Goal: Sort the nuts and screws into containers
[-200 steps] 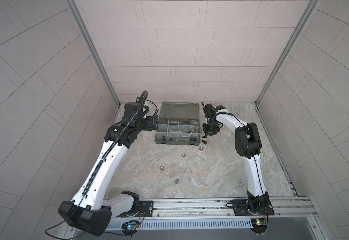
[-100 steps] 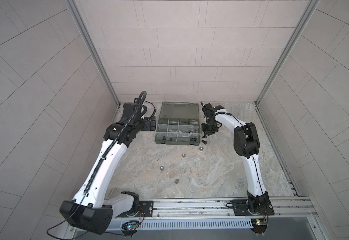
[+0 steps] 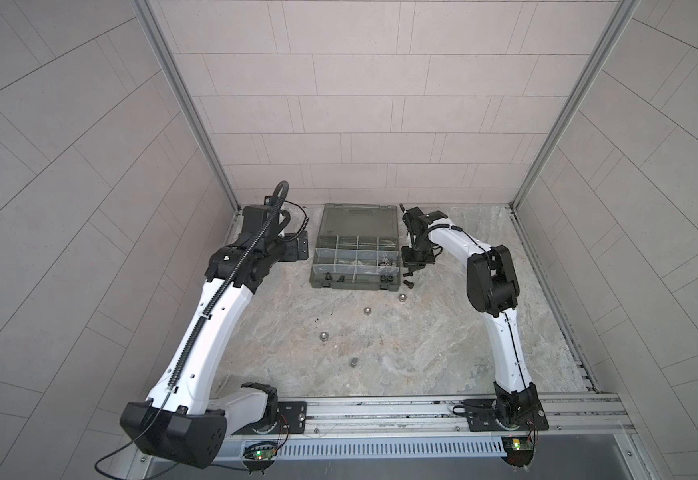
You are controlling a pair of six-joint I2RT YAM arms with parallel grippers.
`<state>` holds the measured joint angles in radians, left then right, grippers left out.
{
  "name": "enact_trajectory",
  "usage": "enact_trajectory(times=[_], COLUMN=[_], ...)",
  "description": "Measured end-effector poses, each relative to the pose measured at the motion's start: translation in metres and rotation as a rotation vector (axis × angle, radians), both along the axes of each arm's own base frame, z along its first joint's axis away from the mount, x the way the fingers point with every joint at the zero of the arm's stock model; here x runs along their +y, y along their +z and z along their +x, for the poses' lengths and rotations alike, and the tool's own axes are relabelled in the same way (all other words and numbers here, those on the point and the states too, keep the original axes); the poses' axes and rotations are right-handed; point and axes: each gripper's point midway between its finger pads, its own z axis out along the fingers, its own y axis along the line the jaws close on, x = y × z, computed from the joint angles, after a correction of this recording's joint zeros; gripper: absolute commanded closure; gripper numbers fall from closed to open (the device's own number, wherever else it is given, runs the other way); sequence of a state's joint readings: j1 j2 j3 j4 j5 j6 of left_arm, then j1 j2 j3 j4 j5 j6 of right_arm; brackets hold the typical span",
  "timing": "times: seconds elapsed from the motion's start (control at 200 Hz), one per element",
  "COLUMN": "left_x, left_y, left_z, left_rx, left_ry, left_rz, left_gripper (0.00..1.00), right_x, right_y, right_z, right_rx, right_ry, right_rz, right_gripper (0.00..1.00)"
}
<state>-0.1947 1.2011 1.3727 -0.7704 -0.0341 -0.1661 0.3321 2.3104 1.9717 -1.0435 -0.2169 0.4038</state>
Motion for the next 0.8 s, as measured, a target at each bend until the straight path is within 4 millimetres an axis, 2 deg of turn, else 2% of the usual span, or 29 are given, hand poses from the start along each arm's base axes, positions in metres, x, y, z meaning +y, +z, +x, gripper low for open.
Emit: enact_trajectory(times=[0.265, 0.39, 0.645, 0.801], left_x=[0.000, 0.000, 0.001, 0.006], left_y=[0.000, 0.000, -0.004, -0.007], left_z=[0.000, 0.000, -0.001, 0.000], left_rx=[0.001, 0.002, 0.014, 0.023], left_ry=[0.000, 0.005, 0.014, 0.034], left_rz=[-0.006, -0.011, -0.017, -0.022], left_gripper=[0.00, 0.00, 0.00, 0.00], right_x=[-0.009, -0.016, -0.016, -0.008], right_y=[0.003, 0.011, 0.047, 0.071], right_z=[-0.007, -0.008, 0.000, 0.006], right_rx=[0.014, 0.018, -0.040, -0.089], right_ry=[0.010, 0.019, 0.026, 0.034], right_rz=[-0.052, -0.088, -0.090, -0.073], right_gripper=[1.00, 1.00, 1.00, 1.00])
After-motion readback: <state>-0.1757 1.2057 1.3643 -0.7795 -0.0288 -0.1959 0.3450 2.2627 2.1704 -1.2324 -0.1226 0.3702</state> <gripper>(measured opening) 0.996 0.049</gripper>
